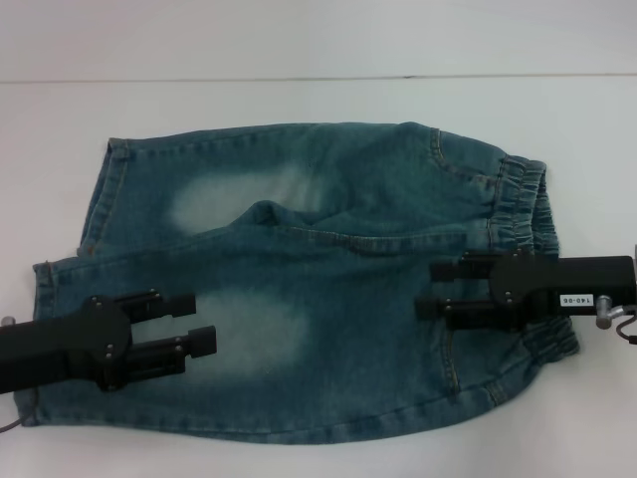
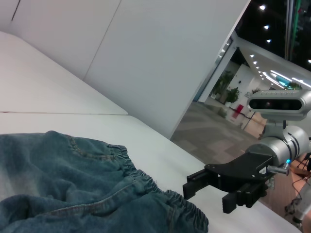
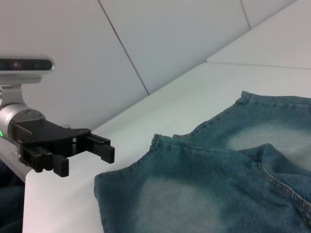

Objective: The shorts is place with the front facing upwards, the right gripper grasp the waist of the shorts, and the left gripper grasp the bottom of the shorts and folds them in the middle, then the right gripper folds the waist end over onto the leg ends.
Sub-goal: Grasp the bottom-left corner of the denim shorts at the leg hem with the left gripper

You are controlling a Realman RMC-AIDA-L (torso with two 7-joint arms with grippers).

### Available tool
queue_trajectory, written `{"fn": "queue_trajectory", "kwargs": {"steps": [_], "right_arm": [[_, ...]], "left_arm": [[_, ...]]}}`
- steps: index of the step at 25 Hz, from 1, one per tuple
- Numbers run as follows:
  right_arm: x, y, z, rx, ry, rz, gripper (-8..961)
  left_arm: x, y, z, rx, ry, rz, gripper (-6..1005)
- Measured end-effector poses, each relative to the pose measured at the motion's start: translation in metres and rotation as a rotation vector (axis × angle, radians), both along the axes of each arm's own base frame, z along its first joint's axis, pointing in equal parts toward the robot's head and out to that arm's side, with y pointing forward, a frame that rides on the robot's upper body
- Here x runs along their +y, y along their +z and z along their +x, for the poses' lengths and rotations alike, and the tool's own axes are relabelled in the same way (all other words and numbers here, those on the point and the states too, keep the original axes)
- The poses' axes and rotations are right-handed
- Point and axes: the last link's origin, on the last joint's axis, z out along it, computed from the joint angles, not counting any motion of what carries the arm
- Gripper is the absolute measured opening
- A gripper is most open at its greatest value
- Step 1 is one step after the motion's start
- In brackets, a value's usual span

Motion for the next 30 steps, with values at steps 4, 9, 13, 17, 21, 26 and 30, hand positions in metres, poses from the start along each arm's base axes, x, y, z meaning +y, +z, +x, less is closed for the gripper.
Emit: {"fn": "queue_trajectory", "kwargs": {"steps": [4,9,13,17,21,26,30], "right_arm": [[0.002,-0.001,-0.003,-0.001,0.007,-0.001,760],[0.007,-0.001,-0.006,0.005,0.011,0.016,815],[0.008,-0.001,-0.007,0.01,0.012,0.021,912],[0.006,0.0,-0.005,0.008,0.006,0.023,910],[0.002,0.001,0.001,0.005,-0.009,0.024,907],[-0.003,0.001,0.007,0.001,-0.024,0.025,905],[-0.006,0.001,0.011,-0.002,-0.032,0.027,903]], "left_arm": [[0.0,0.0,0.0,-0.006,0.011,-0.007,728],[0.0,0.0,0.001,-0.007,0.021,-0.021,735],[0.0,0.0,0.0,-0.011,0.033,-0.024,753],[-0.001,0.006,-0.004,0.022,0.062,-0.037,771],[-0.007,0.019,-0.016,0.12,0.122,-0.066,790],[-0.016,0.04,-0.033,0.223,0.193,-0.028,794],[-0.029,0.062,-0.051,0.283,0.263,0.016,788]]}}
